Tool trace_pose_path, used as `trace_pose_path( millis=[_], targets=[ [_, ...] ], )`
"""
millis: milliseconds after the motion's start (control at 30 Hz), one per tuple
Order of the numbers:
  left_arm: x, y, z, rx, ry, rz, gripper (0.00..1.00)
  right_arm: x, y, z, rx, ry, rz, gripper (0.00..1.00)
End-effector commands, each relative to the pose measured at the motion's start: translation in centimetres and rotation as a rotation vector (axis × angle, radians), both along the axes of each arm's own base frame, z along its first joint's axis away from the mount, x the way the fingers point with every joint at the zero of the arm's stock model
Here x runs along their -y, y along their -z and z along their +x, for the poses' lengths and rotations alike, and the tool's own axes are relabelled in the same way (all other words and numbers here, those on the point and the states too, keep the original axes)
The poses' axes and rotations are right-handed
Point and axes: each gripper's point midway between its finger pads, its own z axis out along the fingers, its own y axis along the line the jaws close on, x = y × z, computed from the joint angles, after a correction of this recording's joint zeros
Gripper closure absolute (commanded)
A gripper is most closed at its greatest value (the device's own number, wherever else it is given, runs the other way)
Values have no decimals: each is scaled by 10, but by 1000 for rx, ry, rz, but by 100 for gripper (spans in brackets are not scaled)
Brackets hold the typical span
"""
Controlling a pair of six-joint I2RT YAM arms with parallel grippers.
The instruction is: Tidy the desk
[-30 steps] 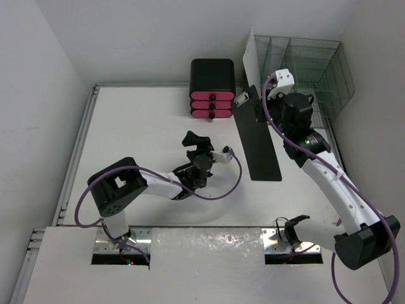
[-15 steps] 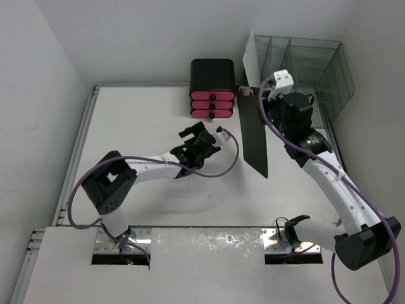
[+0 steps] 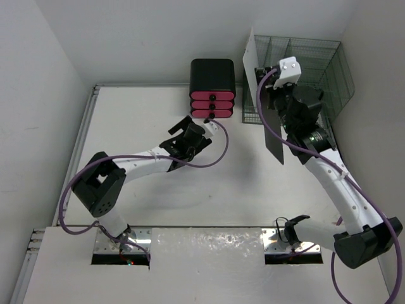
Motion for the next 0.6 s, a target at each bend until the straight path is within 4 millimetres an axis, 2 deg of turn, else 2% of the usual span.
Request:
trace_pose_path(
  millis=[0,67,133,300,567],
  targets=[
    [-3,-38,11,62,-31,-110,15,20,-73,7,212,97,-18,100],
    [-7,-41,12,68,-39,-115,15,24,-88,11,246,119,-29,100],
    [-11,-45,13,75,-50,-120,15,25,-86,21,233,140,-59,100],
    [-23,-42,18,77,-80,-113,14,39,-104,40,298,211,-71,100],
    [-40,-40,23,75,-127,-119,14,72,-98,96,307,252,-23,100]
  ],
)
